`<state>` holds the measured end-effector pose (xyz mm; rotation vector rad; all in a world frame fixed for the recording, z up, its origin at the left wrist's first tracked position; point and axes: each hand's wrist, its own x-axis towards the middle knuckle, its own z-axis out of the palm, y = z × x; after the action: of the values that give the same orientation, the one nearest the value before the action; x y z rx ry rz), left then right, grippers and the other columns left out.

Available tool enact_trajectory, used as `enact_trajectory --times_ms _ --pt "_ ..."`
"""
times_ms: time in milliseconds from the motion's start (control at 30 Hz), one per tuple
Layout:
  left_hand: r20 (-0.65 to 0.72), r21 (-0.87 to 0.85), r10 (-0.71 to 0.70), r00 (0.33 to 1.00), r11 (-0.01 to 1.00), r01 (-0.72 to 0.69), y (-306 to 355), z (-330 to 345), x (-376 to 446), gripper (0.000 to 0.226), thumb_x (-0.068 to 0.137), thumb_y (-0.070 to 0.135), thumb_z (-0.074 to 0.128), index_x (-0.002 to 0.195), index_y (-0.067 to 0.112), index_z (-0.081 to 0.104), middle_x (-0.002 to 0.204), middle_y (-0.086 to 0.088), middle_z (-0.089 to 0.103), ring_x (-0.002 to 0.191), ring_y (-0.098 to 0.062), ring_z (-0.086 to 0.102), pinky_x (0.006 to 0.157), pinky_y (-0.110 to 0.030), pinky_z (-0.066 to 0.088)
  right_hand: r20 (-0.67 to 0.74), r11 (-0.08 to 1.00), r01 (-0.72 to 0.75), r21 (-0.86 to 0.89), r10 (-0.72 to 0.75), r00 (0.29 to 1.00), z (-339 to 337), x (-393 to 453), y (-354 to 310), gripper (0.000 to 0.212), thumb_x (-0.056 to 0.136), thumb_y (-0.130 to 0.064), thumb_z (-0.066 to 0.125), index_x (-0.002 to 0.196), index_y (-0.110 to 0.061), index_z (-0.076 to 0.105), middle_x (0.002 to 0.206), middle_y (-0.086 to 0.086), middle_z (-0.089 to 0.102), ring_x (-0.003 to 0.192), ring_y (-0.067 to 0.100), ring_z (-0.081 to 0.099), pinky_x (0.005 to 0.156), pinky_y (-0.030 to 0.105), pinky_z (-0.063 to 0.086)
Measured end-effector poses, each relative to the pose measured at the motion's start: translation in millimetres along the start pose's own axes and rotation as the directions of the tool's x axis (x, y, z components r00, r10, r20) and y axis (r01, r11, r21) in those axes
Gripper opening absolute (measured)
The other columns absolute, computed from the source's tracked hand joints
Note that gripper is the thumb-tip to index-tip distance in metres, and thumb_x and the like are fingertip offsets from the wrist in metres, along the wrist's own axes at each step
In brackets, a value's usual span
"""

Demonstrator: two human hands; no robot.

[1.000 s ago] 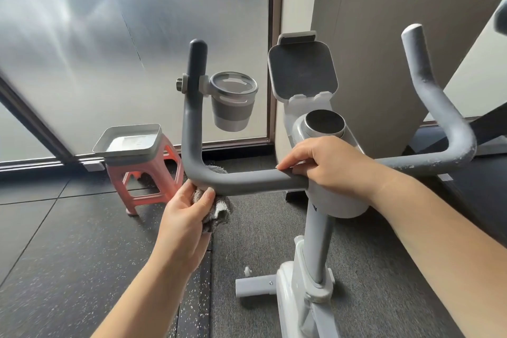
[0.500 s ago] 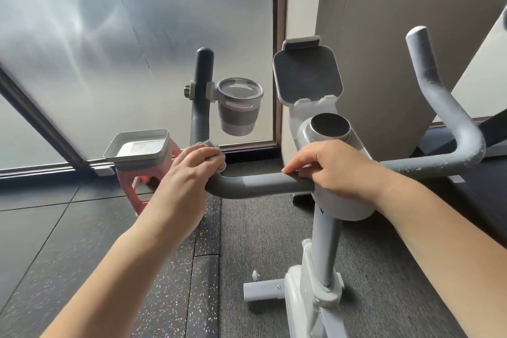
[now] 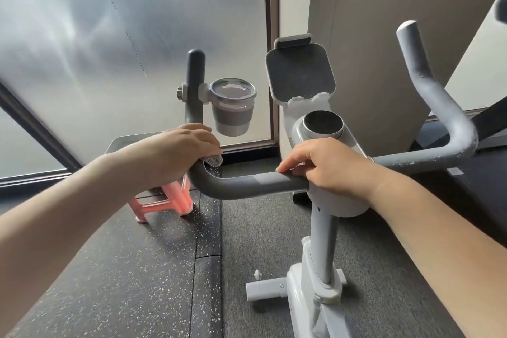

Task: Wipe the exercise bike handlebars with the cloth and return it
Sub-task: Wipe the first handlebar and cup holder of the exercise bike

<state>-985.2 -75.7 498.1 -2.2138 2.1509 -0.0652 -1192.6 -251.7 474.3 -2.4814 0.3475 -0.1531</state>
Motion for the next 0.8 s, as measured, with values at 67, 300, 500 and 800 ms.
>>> enact_trajectory --times_ms 67,300,500,800 --pt "-0.011 -0.002 -0.028 1.000 1.000 0.028 0 1 1 0.050 0.069 -0.012 0.062 0.111 0.015 0.067 0.119 -0.002 0.064 0.116 -0.023 0.055 0.097 -0.013 0.022 0.002 1.000 -0.001 0.002 0.001 1.000 0 0 0 0.034 0.086 0.004 0.055 0.102 -0.020 0.073 0.091 -0.015 0.061 0.091 0.001 0.056 0.081 -0.001 0.039" --pt "0.230 -0.108 -0.246 0.942 0.955 0.276 29 -1 8 0.048 0.088 0.004 0.047 0.122 0.037 0.055 0.118 0.008 0.062 0.104 -0.014 0.057 0.090 -0.035 0.047 0.008 1.000 -0.016 0.009 0.016 1.000 0 1 2 0.035 0.086 0.004 0.055 0.101 -0.021 0.073 0.094 -0.014 0.063 0.091 0.001 0.059 0.079 -0.003 0.039" --pt "0.205 -0.347 -0.324 0.924 0.858 0.378 56 -9 20 0.033 0.095 0.020 0.049 0.119 0.040 0.057 0.104 0.017 0.061 0.073 0.005 0.053 0.057 0.000 0.037 0.006 0.999 -0.039 0.030 0.039 0.999 1 1 2 0.040 0.084 0.009 0.052 0.100 -0.021 0.073 0.090 -0.015 0.063 0.082 -0.003 0.058 0.074 -0.005 0.039" --pt "0.193 -0.980 -0.611 0.767 -0.093 0.173 81 4 26 0.033 0.092 0.002 0.049 0.115 0.018 0.064 0.110 -0.012 0.069 0.095 -0.024 0.066 0.072 -0.034 0.055 0.020 0.998 -0.065 0.024 0.064 0.998 -2 1 -1 0.037 0.085 0.006 0.054 0.100 -0.023 0.072 0.099 -0.009 0.068 0.091 0.002 0.061 0.080 0.001 0.042"
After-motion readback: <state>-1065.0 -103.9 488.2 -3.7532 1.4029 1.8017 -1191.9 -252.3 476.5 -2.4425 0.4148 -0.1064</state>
